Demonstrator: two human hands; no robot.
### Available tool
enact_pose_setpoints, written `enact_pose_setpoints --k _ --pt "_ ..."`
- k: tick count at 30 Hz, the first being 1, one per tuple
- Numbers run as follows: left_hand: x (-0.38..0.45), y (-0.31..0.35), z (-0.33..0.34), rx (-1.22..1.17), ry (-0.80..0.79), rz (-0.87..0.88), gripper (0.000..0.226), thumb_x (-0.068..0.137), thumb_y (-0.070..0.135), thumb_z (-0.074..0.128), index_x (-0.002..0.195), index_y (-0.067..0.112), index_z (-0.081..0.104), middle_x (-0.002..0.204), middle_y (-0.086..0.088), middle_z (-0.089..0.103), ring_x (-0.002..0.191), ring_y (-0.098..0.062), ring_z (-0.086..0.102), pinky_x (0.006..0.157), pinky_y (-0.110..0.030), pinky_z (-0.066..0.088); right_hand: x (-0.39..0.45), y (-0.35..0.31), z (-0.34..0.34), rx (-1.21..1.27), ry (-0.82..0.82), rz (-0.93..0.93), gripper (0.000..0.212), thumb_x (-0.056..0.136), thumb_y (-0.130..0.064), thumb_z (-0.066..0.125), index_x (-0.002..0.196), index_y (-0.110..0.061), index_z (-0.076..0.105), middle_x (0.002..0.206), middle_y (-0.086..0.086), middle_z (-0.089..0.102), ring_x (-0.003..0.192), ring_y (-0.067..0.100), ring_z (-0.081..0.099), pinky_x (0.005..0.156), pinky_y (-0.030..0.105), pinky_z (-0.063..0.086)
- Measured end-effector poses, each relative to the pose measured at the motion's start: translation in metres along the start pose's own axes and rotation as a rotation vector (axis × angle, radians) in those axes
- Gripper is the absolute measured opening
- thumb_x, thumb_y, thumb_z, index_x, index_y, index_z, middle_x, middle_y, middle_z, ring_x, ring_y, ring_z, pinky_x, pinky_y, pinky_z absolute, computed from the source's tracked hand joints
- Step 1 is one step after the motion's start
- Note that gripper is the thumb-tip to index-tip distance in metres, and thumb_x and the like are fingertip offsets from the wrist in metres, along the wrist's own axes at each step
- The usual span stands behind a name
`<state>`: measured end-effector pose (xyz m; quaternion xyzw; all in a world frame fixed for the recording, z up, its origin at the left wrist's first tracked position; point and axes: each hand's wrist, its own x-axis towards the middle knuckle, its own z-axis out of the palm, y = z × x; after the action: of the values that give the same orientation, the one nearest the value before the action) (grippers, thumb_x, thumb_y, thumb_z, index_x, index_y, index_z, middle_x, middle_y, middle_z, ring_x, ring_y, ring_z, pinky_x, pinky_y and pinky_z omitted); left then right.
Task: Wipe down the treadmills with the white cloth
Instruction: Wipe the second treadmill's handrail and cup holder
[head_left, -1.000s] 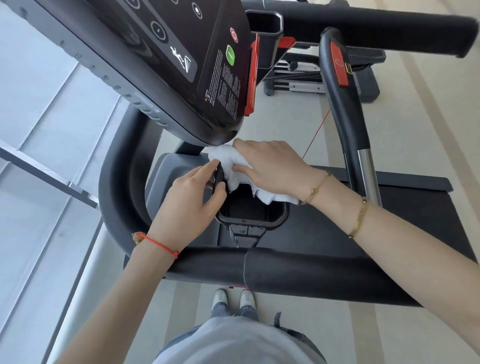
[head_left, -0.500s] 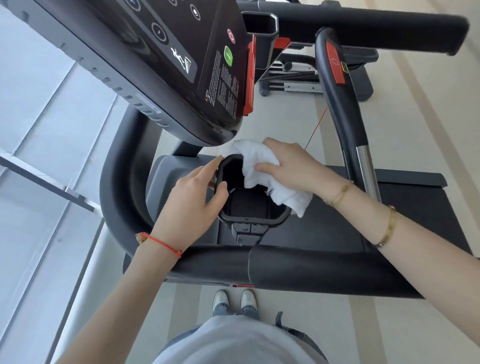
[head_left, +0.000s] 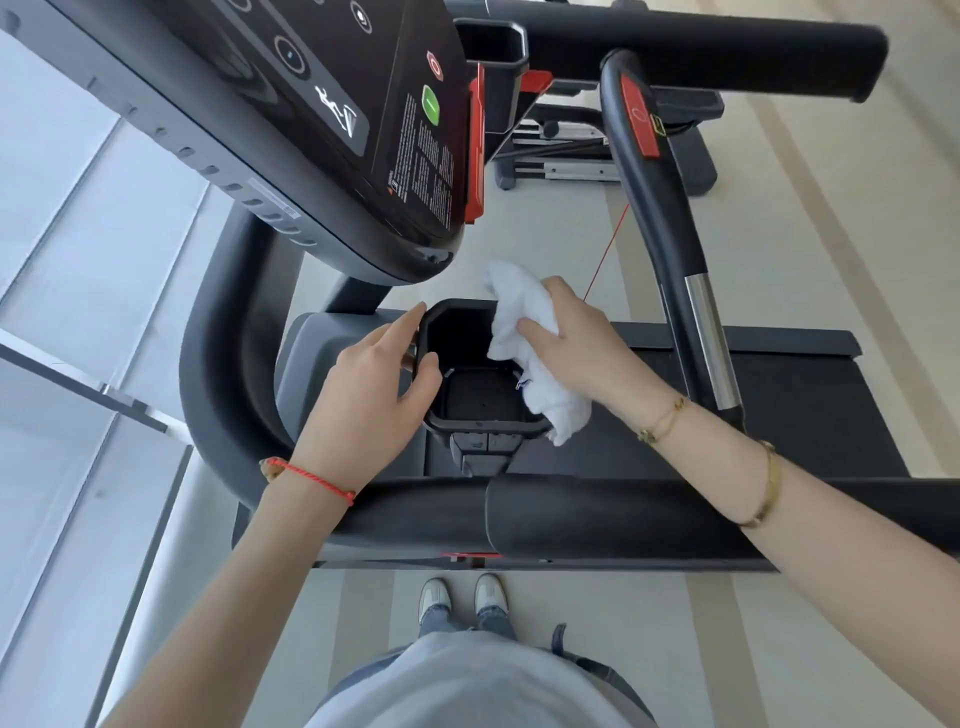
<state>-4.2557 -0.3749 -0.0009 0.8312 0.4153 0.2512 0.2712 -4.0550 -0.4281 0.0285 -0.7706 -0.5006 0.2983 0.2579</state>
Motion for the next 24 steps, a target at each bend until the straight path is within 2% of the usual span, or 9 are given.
enact_pose_setpoints --k 2,5,7,9,12,15,17,21,24 --pt "0.0 0.001 0.001 0.003 0.006 0.006 0.051 0.096 0.028 0.052 0.145 0.018 0.044 0.103 0.0 0.065 0.096 -0.016 0.065 0.085 -0.023 0.045 -0.003 0.0 -0.001 0.026 -0.008 0.002 0.021 0.101 -0.025 0.046 0.113 -0.01 0.039 0.084 0.002 0.051 0.068 0.014 0.048 0.055 0.026 0.035" --pt "0.0 0.0 0.001 0.006 0.016 0.006 0.051 0.096 0.027 0.053 0.145 0.018 0.044 0.106 -0.002 0.067 0.097 -0.017 0.065 0.086 -0.026 0.047 -0.028 0.008 0.008 0.087 -0.06 0.064 0.028 0.099 -0.025 0.049 0.114 -0.017 0.027 0.091 0.001 0.053 0.076 0.011 0.054 0.057 0.026 0.04" --pt "0.0 -0.001 0.002 0.011 0.022 0.009 0.05 0.096 0.027 0.053 0.145 0.018 0.045 0.105 -0.001 0.066 0.096 -0.016 0.065 0.084 -0.025 0.046 -0.038 0.013 0.012 0.131 -0.081 0.115 0.032 0.098 -0.027 0.05 0.113 -0.02 0.023 0.093 -0.002 0.051 0.08 0.007 0.053 0.058 0.024 0.038" --pt "0.0 -0.001 0.002 0.016 0.022 0.012 0.05 0.095 0.026 0.054 0.144 0.018 0.045 0.104 -0.001 0.066 0.095 -0.015 0.065 0.083 -0.023 0.044 -0.033 0.014 0.011 0.08 -0.077 0.105 0.031 0.098 -0.028 0.05 0.11 -0.016 0.024 0.088 -0.004 0.048 0.075 0.006 0.05 0.055 0.023 0.035" --pt "0.001 -0.001 0.002 0.024 0.017 0.01 0.051 0.095 0.027 0.053 0.144 0.017 0.045 0.105 -0.003 0.067 0.094 -0.016 0.065 0.085 -0.028 0.048 -0.013 0.009 0.003 -0.098 -0.055 -0.022 0.028 0.099 -0.03 0.05 0.109 -0.013 0.031 0.082 -0.001 0.048 0.068 0.013 0.049 0.053 0.028 0.034" --pt "0.0 0.001 0.001 0.032 0.019 0.014 0.05 0.095 0.028 0.053 0.144 0.017 0.045 0.103 -0.003 0.066 0.091 -0.018 0.064 0.085 -0.034 0.051 0.013 0.003 -0.007 -0.353 -0.084 -0.217 0.027 0.1 -0.033 0.047 0.112 -0.009 0.042 0.091 0.001 0.048 0.079 0.024 0.051 0.062 0.034 0.031" --pt "0.0 0.003 0.0 0.034 0.027 0.018 0.046 0.095 0.026 0.053 0.14 0.018 0.049 0.1 -0.002 0.066 0.088 -0.018 0.064 0.083 -0.037 0.053 0.03 -0.008 -0.007 -0.522 -0.145 -0.368 0.027 0.1 -0.035 0.045 0.111 -0.01 0.046 0.094 -0.003 0.046 0.081 0.024 0.05 0.066 0.035 0.03" --pt "-0.002 0.003 0.0 0.053 0.081 -0.025 0.033 0.093 0.028 0.058 0.122 0.014 0.057 0.103 -0.001 0.066 0.087 -0.019 0.064 0.079 -0.043 0.054 0.047 -0.024 0.005 -0.637 -0.168 -0.585 0.021 0.099 -0.03 0.048 0.115 -0.016 0.048 0.106 -0.003 0.058 0.082 0.024 0.056 0.065 0.035 0.036" --pt "-0.002 0.003 0.0 0.054 0.084 -0.037 0.04 0.093 0.032 0.056 0.128 0.015 0.055 0.109 0.001 0.065 0.092 -0.016 0.064 0.083 -0.04 0.054 0.041 -0.015 0.003 -0.624 -0.124 -0.562 0.019 0.099 -0.029 0.047 0.116 -0.02 0.047 0.107 -0.003 0.057 0.087 0.025 0.057 0.071 0.04 0.045"
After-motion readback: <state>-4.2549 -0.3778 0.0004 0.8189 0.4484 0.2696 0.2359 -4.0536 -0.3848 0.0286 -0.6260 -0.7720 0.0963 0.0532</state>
